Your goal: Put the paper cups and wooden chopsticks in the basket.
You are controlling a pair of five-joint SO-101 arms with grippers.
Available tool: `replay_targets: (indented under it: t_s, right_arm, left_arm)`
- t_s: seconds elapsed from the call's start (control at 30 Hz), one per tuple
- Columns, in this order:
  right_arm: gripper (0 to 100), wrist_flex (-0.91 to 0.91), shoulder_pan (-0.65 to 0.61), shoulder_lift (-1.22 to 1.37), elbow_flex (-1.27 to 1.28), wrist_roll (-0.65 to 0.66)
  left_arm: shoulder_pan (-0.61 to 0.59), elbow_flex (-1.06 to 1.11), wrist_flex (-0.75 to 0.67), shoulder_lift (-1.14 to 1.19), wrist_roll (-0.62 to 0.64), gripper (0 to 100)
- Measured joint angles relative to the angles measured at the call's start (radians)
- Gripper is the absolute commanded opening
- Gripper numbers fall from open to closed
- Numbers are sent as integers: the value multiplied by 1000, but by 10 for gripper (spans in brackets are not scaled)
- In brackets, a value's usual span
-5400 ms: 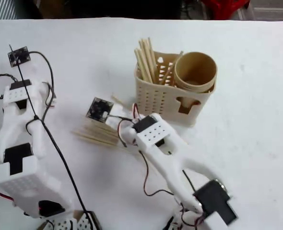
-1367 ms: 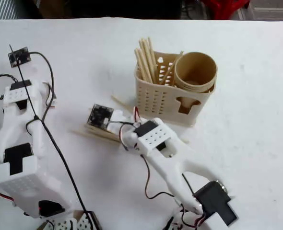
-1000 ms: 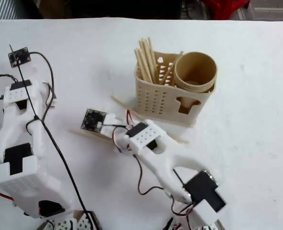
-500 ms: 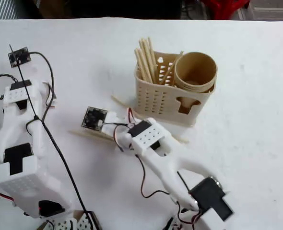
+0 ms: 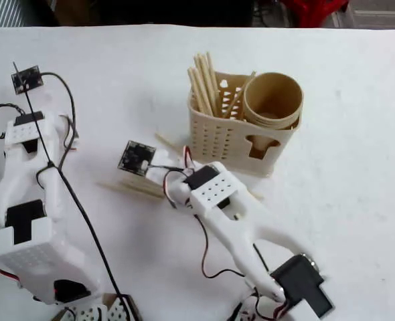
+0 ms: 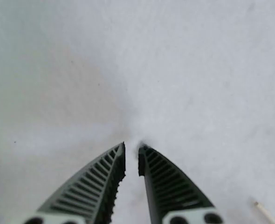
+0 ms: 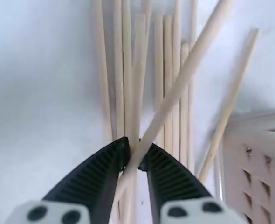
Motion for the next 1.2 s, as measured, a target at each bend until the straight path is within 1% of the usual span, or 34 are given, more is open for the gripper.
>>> replay_targets:
  t_s: [0.13,0.33,0.57,0.7,0.83,1.03,1.1,1.2]
  right_arm:
    - [17,0,-3,-9,0,-3]
    - [18,-12,35,-11,0,-124]
    - [18,-21,43,-8,0,-178]
    - [33,-74,43,75,-2,-236]
    - [92,-69,43,152,-49,-232]
    - [94,-55,43,158,-68,-213]
    - [84,-55,43,158,-68,-210]
    - [13,-55,43,158,-68,-209]
  left_arm:
    - [0,0,0,0,0,72]
    - [0,0,0,0,0,72]
    - [0,0,0,0,0,72]
    - [0,0,0,0,0,72]
    - [0,0,0,0,0,72]
    - [0,0,0,0,0,72]
    - [0,0,0,0,0,72]
    - [0,0,0,0,0,72]
